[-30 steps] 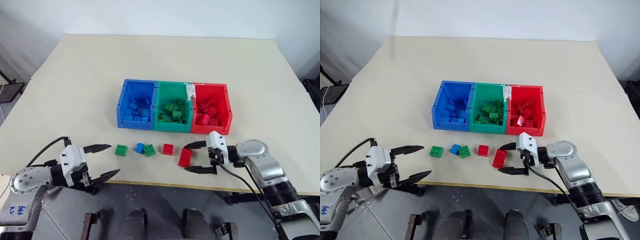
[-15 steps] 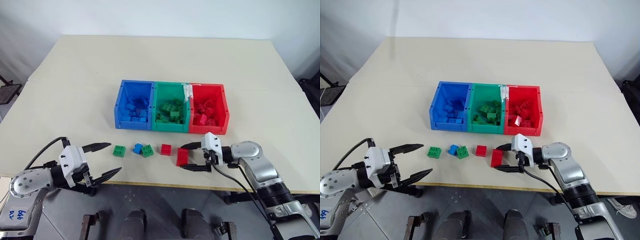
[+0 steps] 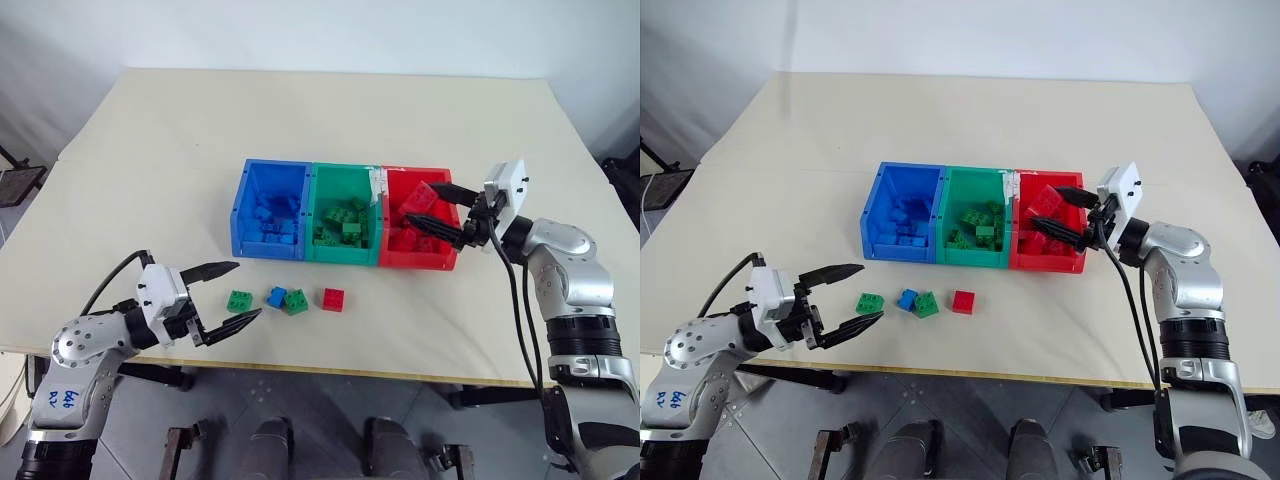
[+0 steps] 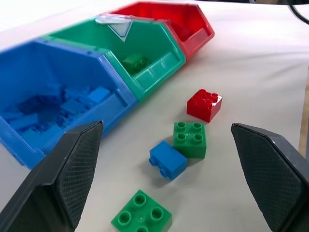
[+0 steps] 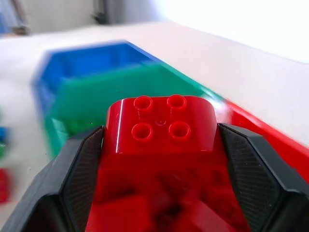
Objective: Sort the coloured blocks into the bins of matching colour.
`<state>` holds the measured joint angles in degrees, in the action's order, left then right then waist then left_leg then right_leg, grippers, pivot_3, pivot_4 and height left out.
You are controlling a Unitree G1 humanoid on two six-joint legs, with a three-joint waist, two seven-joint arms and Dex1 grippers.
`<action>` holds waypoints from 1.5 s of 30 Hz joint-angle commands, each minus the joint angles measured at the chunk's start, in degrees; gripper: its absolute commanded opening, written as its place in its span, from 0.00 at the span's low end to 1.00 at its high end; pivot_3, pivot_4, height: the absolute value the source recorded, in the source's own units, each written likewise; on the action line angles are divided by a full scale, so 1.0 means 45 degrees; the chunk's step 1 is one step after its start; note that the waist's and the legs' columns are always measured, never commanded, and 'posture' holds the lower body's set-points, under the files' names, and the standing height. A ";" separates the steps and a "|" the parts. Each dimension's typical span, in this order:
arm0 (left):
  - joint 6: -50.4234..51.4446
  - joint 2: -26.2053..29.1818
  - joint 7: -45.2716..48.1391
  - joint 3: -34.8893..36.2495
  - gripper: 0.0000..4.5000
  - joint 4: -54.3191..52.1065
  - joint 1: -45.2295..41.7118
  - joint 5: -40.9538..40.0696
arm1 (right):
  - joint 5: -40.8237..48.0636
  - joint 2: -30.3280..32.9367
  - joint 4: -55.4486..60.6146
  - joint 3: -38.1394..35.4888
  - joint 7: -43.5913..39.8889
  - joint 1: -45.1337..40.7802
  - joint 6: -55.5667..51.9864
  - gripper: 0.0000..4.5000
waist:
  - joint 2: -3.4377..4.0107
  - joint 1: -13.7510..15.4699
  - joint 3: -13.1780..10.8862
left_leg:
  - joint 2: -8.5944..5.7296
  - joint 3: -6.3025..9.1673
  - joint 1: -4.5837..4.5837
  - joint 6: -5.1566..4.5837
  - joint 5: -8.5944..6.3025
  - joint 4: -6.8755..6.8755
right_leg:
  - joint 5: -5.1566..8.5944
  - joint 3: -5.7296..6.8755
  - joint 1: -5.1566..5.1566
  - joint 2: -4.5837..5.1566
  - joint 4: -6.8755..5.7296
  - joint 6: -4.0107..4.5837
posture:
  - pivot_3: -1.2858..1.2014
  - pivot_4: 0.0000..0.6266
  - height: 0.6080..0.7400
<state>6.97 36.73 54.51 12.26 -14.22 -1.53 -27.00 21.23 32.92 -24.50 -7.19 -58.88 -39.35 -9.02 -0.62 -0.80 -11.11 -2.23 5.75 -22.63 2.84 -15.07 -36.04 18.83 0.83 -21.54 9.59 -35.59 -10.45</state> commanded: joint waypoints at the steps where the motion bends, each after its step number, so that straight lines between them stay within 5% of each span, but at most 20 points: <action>1: 0.0233 0.0184 0.0085 -0.0007 1.00 -0.0055 -0.0155 -0.0193 | -0.0094 -0.0087 -0.0520 -0.0299 0.0148 -0.0527 0.0805 0.98 | 0.0003 -0.0032 -0.0002 | 0.0001 0.0000 0.0000 0.0000 0.0000 0.0000 | 0.0000 0.0000 -0.0001 0.0000 -0.0001 0.0000 | 0.52 0.24 1.00; 7: 0.0045 0.0187 0.0311 -0.0039 1.00 0.0276 -0.0426 -0.0061 | 0.0679 0.0317 0.0887 -0.0854 -0.0458 0.0505 0.0988 0.98 | 0.0004 -0.0116 -0.0002 | 0.0004 0.0002 0.0000 0.0001 0.0000 0.0001 | 0.0000 0.0003 -0.0001 0.0000 -0.0002 0.0000 | 0.52 0.24 1.00; 14: -0.0349 0.0253 0.1115 -0.1007 1.00 0.0765 -0.1155 0.0395 | 0.0852 0.2892 0.3056 -0.1278 -0.3545 0.4336 0.1869 0.98 | 0.0007 0.0145 -0.0004 | 0.0002 -0.0008 -0.0009 -0.0009 -0.0011 -0.0008 | 0.0000 0.0002 0.0003 0.0000 0.0012 -0.0001 | 0.52 0.24 1.00; 19: -0.1019 0.0139 0.1259 -0.1364 1.00 0.1138 -0.1515 0.0845 | 0.0591 0.3765 0.2871 -0.0949 -0.4549 0.5203 0.2257 0.98 | 0.0007 0.0077 -0.0004 | 0.0007 -0.0039 0.0021 -0.0012 -0.0013 -0.0013 | 0.0000 -0.0020 0.0008 -0.0002 0.0028 -0.0001 | 0.52 0.24 1.00; 31: -0.1049 0.0867 0.0864 0.1040 1.00 0.1085 0.0766 0.0300 | 0.0354 0.1096 0.6749 0.3139 -0.2513 0.3893 -0.2367 0.98 | 0.0012 -0.0128 -0.0009 | 0.0030 -0.0044 0.0038 0.0000 -0.0023 -0.0007 | 0.0004 -0.0040 0.0006 -0.0021 0.0017 0.0008 | 0.52 0.24 1.00; 35: -0.1335 0.0815 0.0525 0.1956 1.00 0.0642 0.1913 0.0400 | -0.1166 -0.0757 0.6442 0.4423 -0.0596 0.3234 -0.2049 0.98 | -0.0010 -0.0149 -0.0002 | 0.0035 -0.0036 0.0043 0.0017 -0.0035 -0.0001 | 0.0012 -0.0039 -0.0003 -0.0025 0.0022 0.0022 | 0.52 0.24 1.00; 42: -0.1008 0.0679 0.0154 0.2322 1.00 -0.0419 0.2898 0.0166 | -0.2407 -0.1686 0.5677 0.5566 0.0018 0.3052 -0.1353 0.98 | -0.0014 0.0135 0.0000 | 0.0031 -0.0032 0.0036 0.0006 -0.0050 -0.0010 | 0.0013 -0.0041 -0.0005 -0.0025 0.0019 0.0024 | 0.52 0.24 1.00; 45: -0.0920 0.0668 0.0061 0.2346 1.00 -0.0611 0.3084 0.0143 | -0.2447 -0.1851 0.5548 0.5573 0.0052 0.2996 -0.1284 0.85 | -0.0014 0.0125 0.0000 | 0.0034 -0.0034 0.0040 0.0007 -0.0050 -0.0008 | 0.0015 -0.0041 -0.0008 -0.0031 0.0017 0.0029 | 0.52 0.24 1.00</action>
<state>2.80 39.76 55.12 21.42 -15.27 11.73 -25.30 10.08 25.08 -0.43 17.96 -58.79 -25.27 -16.09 -0.68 -0.23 -11.11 -2.08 5.59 -22.45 2.87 -15.30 -36.07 18.90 0.65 -21.58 9.45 -35.51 -10.33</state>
